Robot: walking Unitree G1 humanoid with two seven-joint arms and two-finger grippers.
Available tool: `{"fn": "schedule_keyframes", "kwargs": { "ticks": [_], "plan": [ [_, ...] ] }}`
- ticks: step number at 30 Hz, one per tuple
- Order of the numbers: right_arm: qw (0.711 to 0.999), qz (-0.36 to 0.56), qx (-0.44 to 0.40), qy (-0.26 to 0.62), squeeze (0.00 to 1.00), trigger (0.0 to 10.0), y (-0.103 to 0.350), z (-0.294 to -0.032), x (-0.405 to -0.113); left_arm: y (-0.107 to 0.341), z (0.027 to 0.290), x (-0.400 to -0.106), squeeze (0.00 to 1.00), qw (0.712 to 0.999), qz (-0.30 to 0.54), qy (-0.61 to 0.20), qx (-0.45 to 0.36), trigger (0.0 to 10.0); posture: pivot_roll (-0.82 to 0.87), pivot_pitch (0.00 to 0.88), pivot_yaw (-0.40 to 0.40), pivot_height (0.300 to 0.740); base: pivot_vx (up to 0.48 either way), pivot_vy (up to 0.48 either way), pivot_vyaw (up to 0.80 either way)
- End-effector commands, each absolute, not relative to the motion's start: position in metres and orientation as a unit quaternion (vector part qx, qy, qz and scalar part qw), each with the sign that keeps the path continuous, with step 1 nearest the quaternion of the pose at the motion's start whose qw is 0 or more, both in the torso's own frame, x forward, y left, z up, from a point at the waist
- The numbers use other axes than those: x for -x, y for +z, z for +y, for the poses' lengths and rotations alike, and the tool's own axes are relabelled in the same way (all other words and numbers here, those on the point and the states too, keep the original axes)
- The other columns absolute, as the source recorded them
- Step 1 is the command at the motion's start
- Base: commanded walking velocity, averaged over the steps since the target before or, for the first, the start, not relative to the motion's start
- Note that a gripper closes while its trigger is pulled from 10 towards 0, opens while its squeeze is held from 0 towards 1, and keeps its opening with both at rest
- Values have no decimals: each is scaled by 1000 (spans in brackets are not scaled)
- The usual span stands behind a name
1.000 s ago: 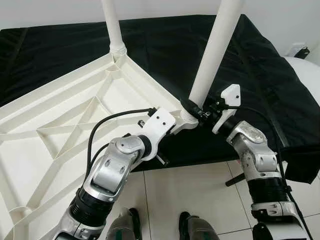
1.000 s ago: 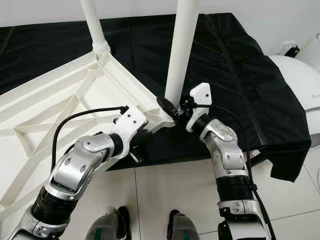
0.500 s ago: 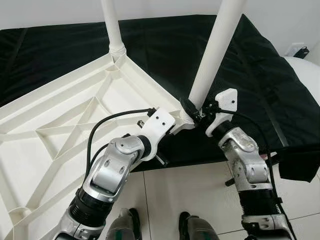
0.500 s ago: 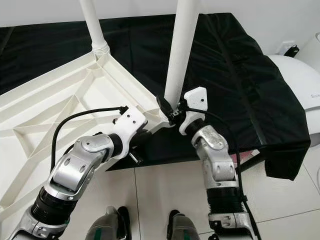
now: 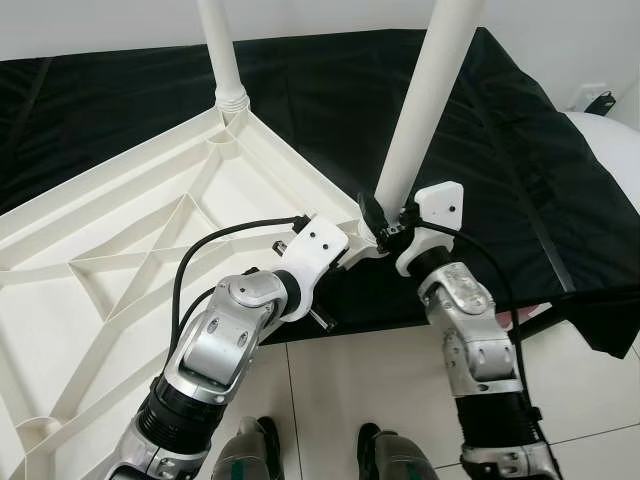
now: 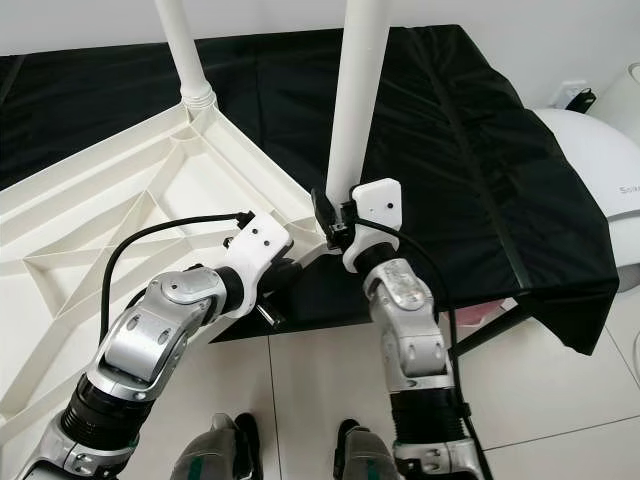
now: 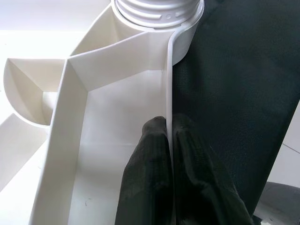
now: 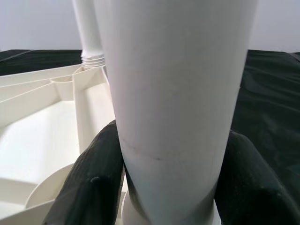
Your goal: Building children table
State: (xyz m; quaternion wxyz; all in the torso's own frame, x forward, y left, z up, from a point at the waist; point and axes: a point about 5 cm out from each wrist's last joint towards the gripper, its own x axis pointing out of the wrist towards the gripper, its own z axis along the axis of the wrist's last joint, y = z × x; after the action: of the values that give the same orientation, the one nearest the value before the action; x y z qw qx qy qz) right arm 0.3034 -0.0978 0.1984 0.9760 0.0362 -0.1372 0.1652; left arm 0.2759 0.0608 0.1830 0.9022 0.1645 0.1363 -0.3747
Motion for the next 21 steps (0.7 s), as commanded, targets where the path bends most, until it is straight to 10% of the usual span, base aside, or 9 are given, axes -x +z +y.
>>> {"fn": "schedule_keyframes", "kwargs": {
  "ticks": [1, 21],
  "plan": [
    [968, -128, -49, 208, 0, 10000, 193, -71, -295, 182, 61, -279, 0, 912, 138, -349, -164, 10000, -110, 217, 36, 740, 0, 0, 0],
    [990, -105, -49, 74, 0, 10000, 187, -57, -303, 185, 63, -280, 0, 913, 138, -346, -165, 10000, -95, 217, 44, 740, 0, 0, 0]
  ]
}}
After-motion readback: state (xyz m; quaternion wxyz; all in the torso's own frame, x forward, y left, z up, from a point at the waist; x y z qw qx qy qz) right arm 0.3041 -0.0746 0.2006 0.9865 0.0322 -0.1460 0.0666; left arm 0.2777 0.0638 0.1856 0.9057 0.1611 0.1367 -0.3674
